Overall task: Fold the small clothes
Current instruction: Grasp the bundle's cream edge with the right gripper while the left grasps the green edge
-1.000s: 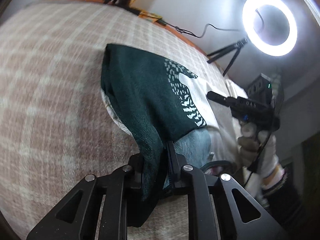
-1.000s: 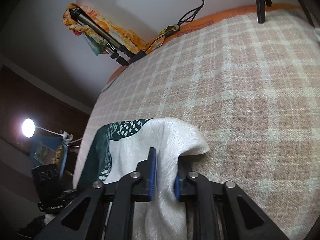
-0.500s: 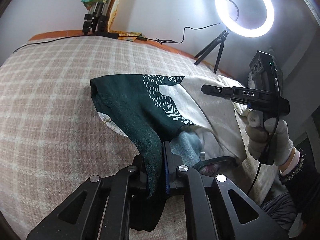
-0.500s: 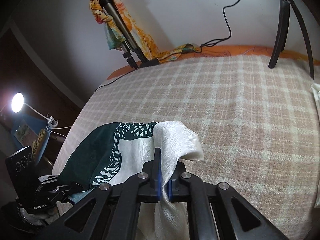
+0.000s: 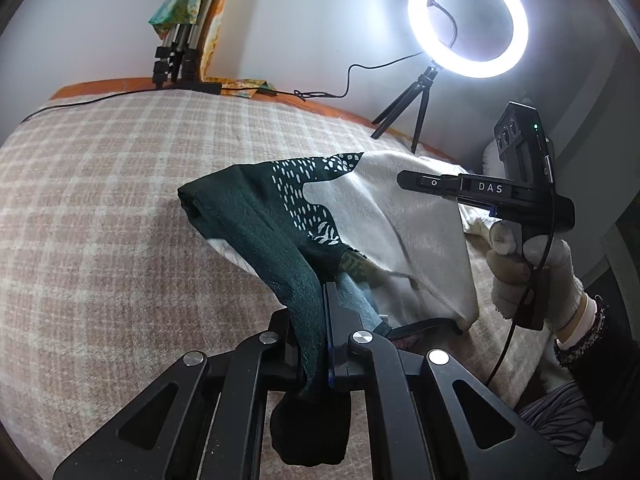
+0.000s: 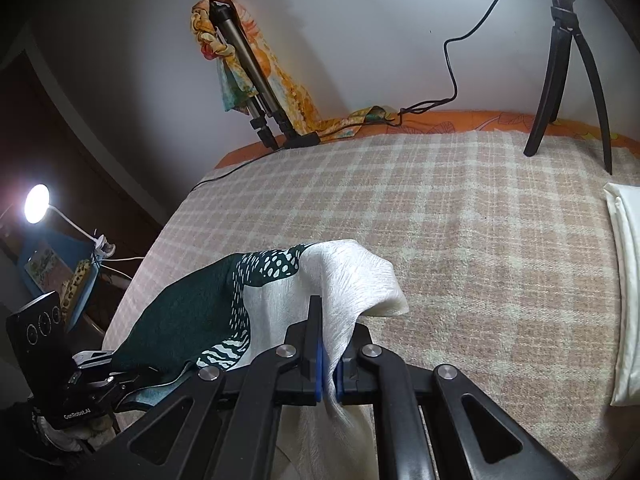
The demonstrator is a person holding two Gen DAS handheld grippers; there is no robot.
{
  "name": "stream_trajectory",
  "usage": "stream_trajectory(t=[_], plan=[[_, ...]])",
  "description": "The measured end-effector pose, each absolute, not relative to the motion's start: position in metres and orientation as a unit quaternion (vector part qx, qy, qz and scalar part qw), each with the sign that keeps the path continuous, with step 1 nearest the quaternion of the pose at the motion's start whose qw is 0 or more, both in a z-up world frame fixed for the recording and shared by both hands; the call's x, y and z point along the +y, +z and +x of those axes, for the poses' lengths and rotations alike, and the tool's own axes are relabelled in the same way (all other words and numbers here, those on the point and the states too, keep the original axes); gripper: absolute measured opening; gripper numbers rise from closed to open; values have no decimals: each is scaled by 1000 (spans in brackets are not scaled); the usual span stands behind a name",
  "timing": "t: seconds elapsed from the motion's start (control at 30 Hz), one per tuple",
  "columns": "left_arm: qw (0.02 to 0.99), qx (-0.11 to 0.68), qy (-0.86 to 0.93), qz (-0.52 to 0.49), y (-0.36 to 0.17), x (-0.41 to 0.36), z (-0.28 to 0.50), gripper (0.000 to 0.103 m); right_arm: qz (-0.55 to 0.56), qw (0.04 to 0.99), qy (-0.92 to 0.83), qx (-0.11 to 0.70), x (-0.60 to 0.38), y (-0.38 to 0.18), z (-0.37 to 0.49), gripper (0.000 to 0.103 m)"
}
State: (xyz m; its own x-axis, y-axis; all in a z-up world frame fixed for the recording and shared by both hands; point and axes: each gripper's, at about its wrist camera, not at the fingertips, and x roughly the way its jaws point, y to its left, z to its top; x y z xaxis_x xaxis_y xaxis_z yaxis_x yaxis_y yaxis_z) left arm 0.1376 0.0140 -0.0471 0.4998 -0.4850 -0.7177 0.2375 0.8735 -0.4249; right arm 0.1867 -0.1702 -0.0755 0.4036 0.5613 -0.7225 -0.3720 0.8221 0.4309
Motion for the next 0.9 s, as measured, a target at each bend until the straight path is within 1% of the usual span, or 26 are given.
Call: stream_trajectory(t=[0.63, 0.9], plan=[[863, 432, -224, -137, -33, 10, 128, 4, 81, 850, 275, 441, -171, -38, 159, 1], [866, 418, -230, -149, -23, 10, 130, 4, 94, 859, 271, 425, -182, -19, 149, 1]])
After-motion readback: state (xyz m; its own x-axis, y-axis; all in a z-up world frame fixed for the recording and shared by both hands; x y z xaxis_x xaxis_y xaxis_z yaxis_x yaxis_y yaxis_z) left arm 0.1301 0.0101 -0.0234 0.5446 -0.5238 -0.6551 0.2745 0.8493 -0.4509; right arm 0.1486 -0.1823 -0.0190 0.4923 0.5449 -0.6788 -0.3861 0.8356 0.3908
